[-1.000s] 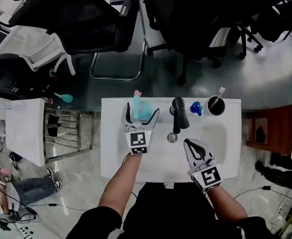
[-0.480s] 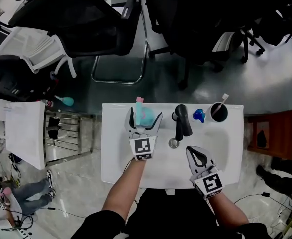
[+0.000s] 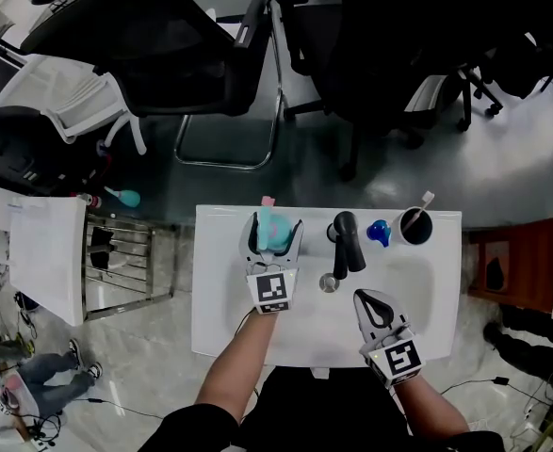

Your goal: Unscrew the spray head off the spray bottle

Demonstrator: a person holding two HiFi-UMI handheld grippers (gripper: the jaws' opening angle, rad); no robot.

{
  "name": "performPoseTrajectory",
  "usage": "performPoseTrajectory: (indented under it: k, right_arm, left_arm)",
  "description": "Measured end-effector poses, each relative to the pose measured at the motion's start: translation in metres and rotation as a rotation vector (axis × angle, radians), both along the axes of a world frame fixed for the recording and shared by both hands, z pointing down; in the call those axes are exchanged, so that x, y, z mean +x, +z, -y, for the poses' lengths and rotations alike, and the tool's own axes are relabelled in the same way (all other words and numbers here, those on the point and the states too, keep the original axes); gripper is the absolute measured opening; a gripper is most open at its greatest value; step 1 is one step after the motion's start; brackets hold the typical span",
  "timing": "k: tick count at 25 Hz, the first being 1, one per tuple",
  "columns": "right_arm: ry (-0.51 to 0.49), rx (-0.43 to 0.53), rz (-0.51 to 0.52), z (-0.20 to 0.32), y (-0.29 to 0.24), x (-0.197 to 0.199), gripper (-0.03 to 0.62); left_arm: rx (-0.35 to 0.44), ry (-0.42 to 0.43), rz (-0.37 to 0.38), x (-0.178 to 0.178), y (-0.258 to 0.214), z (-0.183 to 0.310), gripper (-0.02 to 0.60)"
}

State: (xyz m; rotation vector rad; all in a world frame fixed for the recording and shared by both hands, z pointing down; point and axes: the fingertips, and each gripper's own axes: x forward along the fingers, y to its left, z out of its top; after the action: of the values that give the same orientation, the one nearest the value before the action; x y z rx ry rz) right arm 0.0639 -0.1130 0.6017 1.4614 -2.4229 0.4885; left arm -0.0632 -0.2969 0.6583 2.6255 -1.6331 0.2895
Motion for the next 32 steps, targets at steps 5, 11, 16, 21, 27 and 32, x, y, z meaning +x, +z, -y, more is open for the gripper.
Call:
performPoseTrajectory:
  k: [5,11,16,21,27,32]
  right_arm:
    - [-0.001,0.005,0.011,0.001,0.000,-0.004,0.006]
    - [0.006,0.014,0.020,0.001,-0.001,-0.003,0.006]
    - [-0.004,0.030,0.026,0.001,-0.006,-0.005,0.006]
    - [-0.018,0.077,0.040,0.006,-0.020,-0.010,0.005]
    - [0.006,0.090,0.008,0.002,-0.025,0.013,0.006]
    - [-0.023,0.142,0.009,0.000,-0.049,0.023,0.006]
  left_arm:
    - [0.003,0.004,-0.006,-0.001,-0.003,0.000,0.403]
    - [0.019,0.025,-0.005,0.003,-0.022,0.002,0.400]
    - [0.022,0.066,0.024,0.009,-0.038,-0.005,0.400]
    - [0.049,0.102,0.061,0.012,-0.059,-0.011,0.400]
    - [0.125,0.157,0.146,0.015,-0.100,-0.022,0.400]
    - [0.163,0.202,0.218,0.022,-0.124,-0.039,0.399]
